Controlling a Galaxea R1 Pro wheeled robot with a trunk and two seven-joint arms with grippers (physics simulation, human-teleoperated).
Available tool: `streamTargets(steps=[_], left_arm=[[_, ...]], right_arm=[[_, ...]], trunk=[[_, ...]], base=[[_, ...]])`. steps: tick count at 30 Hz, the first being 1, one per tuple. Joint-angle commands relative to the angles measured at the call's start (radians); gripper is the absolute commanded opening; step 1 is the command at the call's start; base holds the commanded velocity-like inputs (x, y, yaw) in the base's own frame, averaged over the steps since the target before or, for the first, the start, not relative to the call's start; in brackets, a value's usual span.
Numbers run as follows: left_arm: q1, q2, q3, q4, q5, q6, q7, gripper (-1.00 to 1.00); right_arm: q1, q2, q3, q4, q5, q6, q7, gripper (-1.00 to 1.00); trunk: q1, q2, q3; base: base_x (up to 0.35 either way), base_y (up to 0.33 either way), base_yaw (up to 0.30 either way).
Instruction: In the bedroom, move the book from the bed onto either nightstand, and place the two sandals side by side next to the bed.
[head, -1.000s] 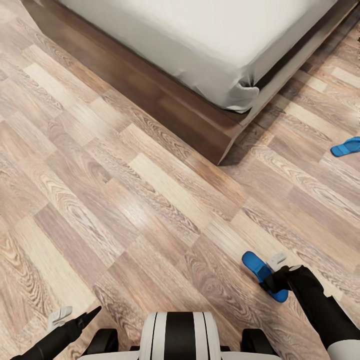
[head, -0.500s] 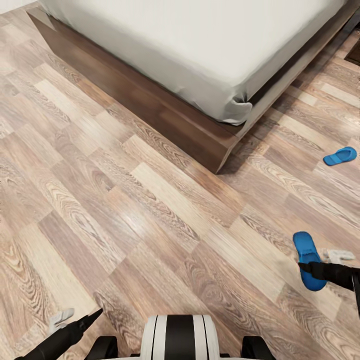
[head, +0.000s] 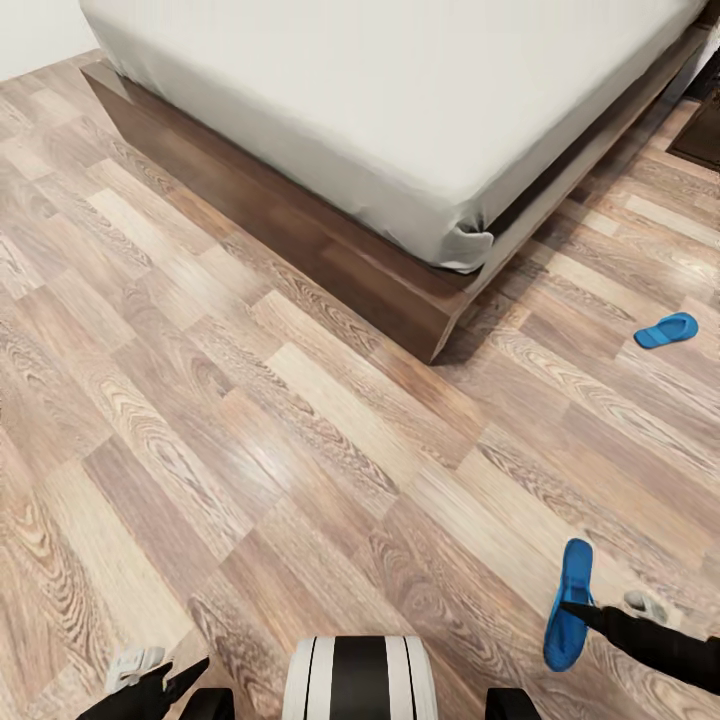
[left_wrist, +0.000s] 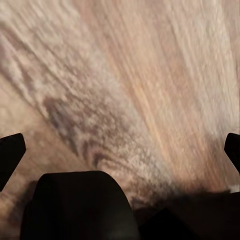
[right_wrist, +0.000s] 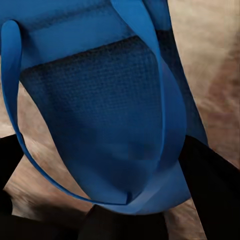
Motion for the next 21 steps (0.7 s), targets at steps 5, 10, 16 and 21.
streamTargets(steps=[5, 10, 16, 21], left_arm=[[0.0, 0.0, 0.0, 0.048, -0.006, -0.019, -0.002, 1.0], [0.0, -0.001, -0.003, 0.055, -0.015, -0.02, -0.003, 1.0], [0.0, 0.0, -0.001, 0.056, -0.016, -0.019, -0.003, 1.0], [0.0, -0.002, -0.004, 0.056, -0.017, -0.019, -0.003, 1.0]], right_arm=[[0.004, -0.07, -0.002, 0.244, 0.004, -0.156, 0.017, -1.0], [0.004, -0.076, 0.001, 0.28, 0.007, -0.327, 0.017, -1.0], [0.004, -0.078, -0.001, 0.339, 0.004, -0.368, 0.017, -1.0], [0.004, -0.079, -0.002, 0.351, 0.001, -0.372, 0.017, -1.0]], trunk=[[-0.002, 0.001, 0.019], [-0.005, 0.002, 0.038], [-0.007, 0.004, 0.062], [-0.01, 0.005, 0.081]], base=[[0.0, 0.0, 0.0], [0.0, 0.0, 0.0], [0.0, 0.0, 0.0], [0.0, 0.0, 0.0]])
